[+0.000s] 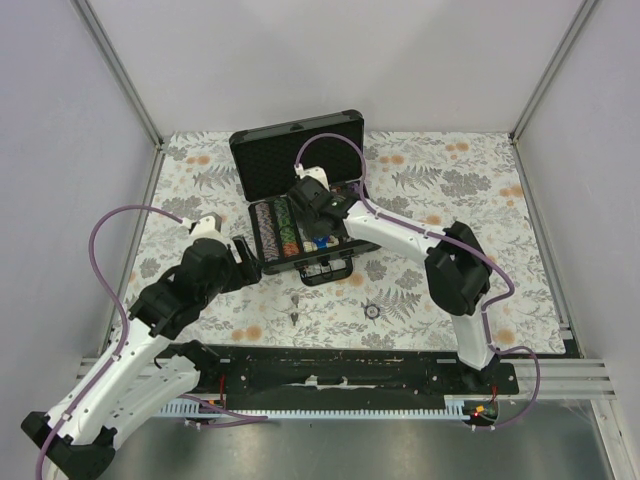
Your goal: Pack up texas hold em set
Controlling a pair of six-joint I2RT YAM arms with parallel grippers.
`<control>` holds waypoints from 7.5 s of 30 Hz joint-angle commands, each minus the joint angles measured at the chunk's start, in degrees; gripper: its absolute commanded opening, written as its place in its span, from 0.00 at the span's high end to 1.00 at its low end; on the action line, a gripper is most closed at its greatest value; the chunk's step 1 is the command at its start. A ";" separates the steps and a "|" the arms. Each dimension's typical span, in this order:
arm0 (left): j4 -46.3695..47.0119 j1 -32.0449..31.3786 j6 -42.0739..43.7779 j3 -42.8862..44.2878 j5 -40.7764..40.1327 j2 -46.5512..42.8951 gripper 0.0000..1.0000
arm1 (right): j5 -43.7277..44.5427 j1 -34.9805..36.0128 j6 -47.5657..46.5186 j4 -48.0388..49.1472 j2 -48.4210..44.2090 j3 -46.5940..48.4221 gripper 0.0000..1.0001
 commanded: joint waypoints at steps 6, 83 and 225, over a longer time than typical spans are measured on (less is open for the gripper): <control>-0.03 0.25 -1.03 0.27 0.67 -0.84 0.19 | -1.52 0.16 0.49 -2.12 -10.21 -3.28 0.26; 5.25 0.25 -1.21 -3.60 6.56 5.75 0.21 | -19.28 1.57 7.79 -4.49 -15.24 -43.55 0.50; 25.73 -15.92 50.73 33.75 16.76 66.40 0.98 | -7.41 -9.50 19.66 -11.96 -63.05 -42.06 0.19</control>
